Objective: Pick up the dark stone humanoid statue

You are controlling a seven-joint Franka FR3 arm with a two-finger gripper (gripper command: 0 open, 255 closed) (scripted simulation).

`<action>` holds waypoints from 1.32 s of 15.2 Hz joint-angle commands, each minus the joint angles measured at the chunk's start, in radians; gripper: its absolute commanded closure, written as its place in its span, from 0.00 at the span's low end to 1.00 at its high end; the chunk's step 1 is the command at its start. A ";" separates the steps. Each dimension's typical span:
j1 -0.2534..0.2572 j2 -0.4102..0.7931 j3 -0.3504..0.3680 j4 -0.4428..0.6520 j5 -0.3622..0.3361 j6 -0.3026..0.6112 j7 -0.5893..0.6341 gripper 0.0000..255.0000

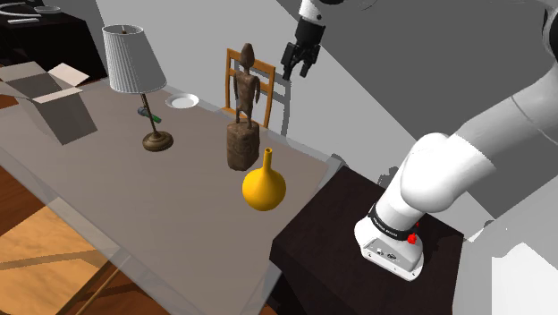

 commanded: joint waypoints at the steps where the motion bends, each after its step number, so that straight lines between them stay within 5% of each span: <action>1: 0.015 0.079 -0.020 0.058 0.042 0.021 -0.030 0.00; 11: 0.036 0.466 -0.081 0.400 0.292 0.024 -0.190 0.00; 20: 0.037 0.484 -0.077 0.322 0.311 0.115 -0.224 0.00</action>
